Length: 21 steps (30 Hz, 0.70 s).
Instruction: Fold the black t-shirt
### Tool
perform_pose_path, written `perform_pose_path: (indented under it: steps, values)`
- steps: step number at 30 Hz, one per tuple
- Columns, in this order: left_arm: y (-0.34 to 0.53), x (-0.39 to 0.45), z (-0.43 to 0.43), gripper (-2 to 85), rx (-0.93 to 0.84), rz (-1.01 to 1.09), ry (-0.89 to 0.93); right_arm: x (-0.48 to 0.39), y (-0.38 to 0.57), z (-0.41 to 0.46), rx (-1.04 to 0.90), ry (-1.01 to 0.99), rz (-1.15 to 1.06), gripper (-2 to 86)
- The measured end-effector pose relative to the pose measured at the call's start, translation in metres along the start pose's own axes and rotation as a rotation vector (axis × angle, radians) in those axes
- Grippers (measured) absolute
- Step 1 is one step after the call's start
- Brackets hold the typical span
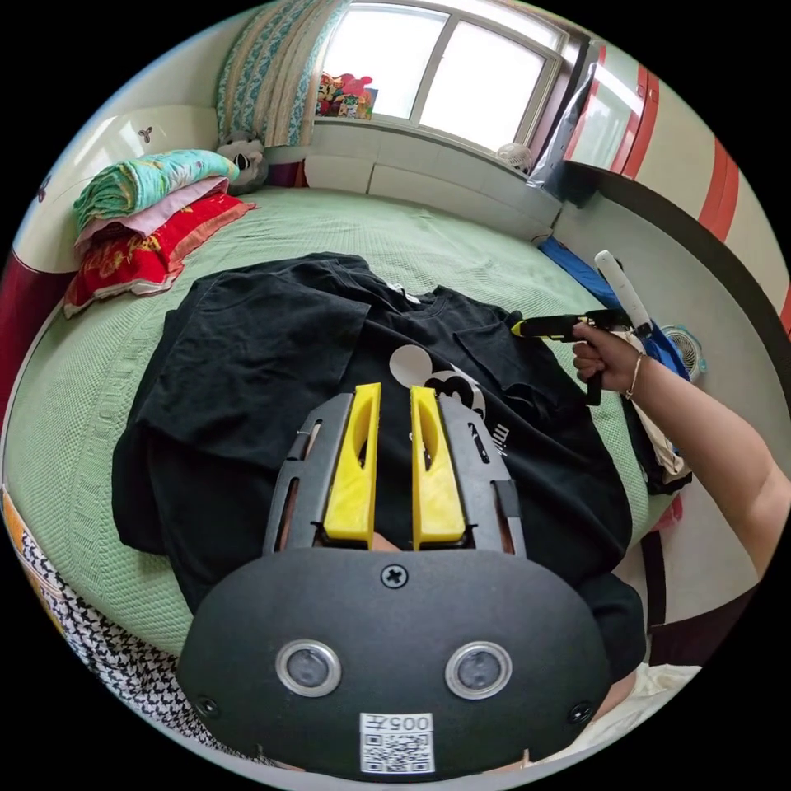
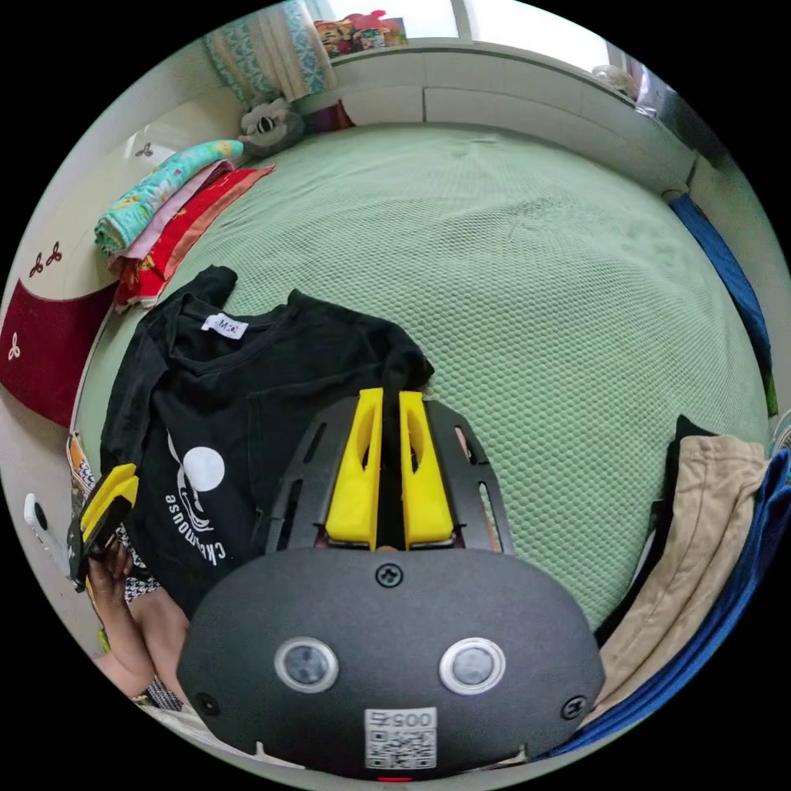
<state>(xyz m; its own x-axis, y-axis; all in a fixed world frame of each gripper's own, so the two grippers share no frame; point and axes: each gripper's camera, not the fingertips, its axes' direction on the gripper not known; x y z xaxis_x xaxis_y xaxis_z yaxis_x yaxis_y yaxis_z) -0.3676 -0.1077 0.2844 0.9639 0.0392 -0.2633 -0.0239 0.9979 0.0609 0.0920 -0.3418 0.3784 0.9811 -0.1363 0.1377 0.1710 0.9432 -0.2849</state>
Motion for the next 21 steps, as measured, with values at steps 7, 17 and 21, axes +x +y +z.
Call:
perform_pose_path:
  steps: [7, 17, 21]
  values:
    - [-0.002, 0.000, -0.002, 6.6, -0.017, -0.022, -0.035, 0.018, -0.025, -0.041, 0.099, 0.058, 0.076, -1.0]
    - [0.005, -0.007, -0.013, 6.7, -0.033, -0.021, -0.054, 0.016, -0.029, -0.050, 0.121, 0.239, 0.217, -0.5]
    - [0.019, -0.012, -0.026, 6.8, -0.028, 0.002, -0.089, 0.021, 0.032, -0.054, 0.119, 0.110, 0.141, 2.0]
